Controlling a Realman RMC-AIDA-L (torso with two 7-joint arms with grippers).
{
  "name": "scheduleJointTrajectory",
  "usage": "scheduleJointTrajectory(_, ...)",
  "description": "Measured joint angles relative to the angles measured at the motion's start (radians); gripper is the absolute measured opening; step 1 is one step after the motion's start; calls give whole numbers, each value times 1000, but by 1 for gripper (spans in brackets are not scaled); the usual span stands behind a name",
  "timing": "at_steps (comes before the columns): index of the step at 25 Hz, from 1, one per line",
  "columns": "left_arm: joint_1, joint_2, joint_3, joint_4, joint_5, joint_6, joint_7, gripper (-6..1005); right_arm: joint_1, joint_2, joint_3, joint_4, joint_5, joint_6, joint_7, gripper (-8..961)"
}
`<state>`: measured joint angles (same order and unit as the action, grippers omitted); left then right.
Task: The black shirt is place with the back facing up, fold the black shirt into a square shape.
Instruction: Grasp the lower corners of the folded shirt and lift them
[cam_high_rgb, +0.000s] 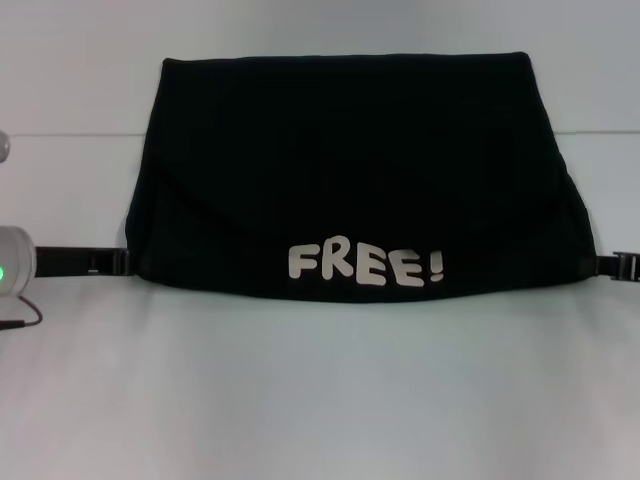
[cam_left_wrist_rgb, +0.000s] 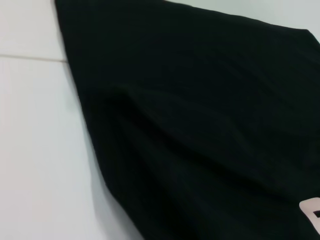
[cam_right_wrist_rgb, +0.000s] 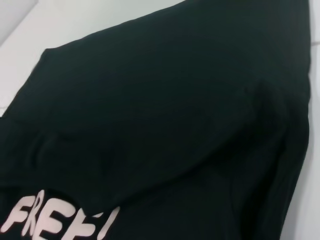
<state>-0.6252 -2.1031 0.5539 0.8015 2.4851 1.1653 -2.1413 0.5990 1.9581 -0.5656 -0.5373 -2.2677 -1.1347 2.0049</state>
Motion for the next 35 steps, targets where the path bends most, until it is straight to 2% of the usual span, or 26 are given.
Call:
scheduleJointTrajectory(7, 32, 3, -8, 59, 0, 162, -3, 0, -53, -7, 4, -53, 7, -121, -13, 57)
scheduleJointTrajectory(9, 43, 5, -28, 87, 1, 243, -4, 1, -77, -19, 5, -72, 6, -195, -21, 59)
scheduleJointTrajectory(16, 62, 41, -151, 118, 57, 512, 22, 1, -128, -33, 4, -116, -1, -352, -56, 65)
scheduleJointTrajectory(22, 82, 53, -239, 125, 124, 667, 57, 1, -175, -46, 7, -137, -65, -496, -78, 71)
scheduleJointTrajectory(29, 95, 53, -248, 125, 170, 729, 81, 2, -202, -50, 9, -138, -97, -560, -109, 77)
scheduleJointTrajectory(35, 110, 49, -257, 125, 182, 786, 104, 2, -219, -68, 10, -138, -98, -587, -123, 82)
